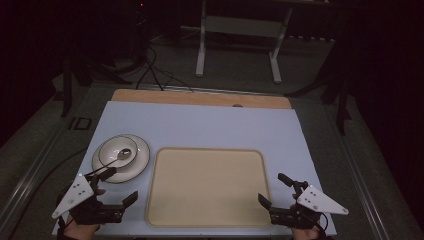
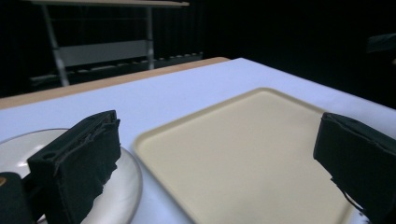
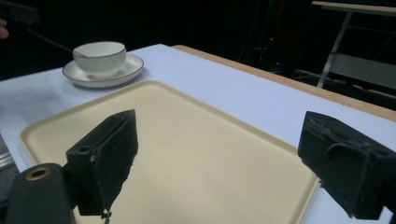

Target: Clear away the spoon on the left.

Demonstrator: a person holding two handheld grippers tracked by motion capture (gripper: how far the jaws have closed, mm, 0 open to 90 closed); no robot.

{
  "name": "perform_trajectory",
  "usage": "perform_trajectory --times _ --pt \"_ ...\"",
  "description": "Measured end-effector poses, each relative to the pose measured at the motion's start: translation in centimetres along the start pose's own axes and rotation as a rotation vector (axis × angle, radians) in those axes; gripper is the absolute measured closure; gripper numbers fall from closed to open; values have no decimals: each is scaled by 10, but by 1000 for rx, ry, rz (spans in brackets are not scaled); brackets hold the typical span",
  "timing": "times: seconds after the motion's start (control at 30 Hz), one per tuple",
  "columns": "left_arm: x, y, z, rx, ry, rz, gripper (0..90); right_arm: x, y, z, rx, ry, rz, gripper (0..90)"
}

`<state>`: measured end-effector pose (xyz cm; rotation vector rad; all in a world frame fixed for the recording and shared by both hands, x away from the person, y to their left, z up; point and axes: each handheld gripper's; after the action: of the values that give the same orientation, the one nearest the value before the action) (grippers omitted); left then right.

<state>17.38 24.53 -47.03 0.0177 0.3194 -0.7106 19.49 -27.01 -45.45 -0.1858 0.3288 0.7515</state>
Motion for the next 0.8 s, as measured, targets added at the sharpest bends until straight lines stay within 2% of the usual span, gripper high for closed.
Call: perform_trajectory --times 0.1,0.17,0.2,0.37,0.4,0.5,0.6,0.63,0.67,0.77,0.8 --pt "1 -4 1 18 10 -21 14 0 2 1 -19 9 -4 123" --pt "1 -5 0 32 14 -31 14 -1 3 1 -15 8 1 123" --pt "1 -5 1 38 22 -60 14 -1 3 2 -9 7 3 123" --pt "4 -5 1 21 44 -88 14 -3 0 1 4 -1 -3 123" --pt "6 -7 2 24 50 -110 14 -2 1 1 -8 8 -18 123" --pt "6 -10 3 33 61 -127 14 -1 2 0 -18 10 -28 124" --pt "7 -15 6 46 76 -151 15 0 2 -1 -29 9 -35 124" --pt "7 -21 10 59 79 -170 15 1 2 -1 -36 13 -38 124" --pt "7 -21 10 59 79 -170 15 1 2 -1 -36 13 -38 124" --pt "6 -29 17 87 85 -200 16 1 3 -1 -31 8 -29 125" --pt "6 -35 22 108 89 -218 17 1 4 0 -38 0 -30 124"
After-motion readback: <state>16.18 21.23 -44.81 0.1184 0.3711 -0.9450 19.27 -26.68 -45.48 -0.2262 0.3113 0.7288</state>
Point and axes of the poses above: each handheld gripper's, and its own axes: x roughly forward along the jaws, z roughly out of its top, y roughly to its left, and after that the axes turned 5 degrees about y, right-handed
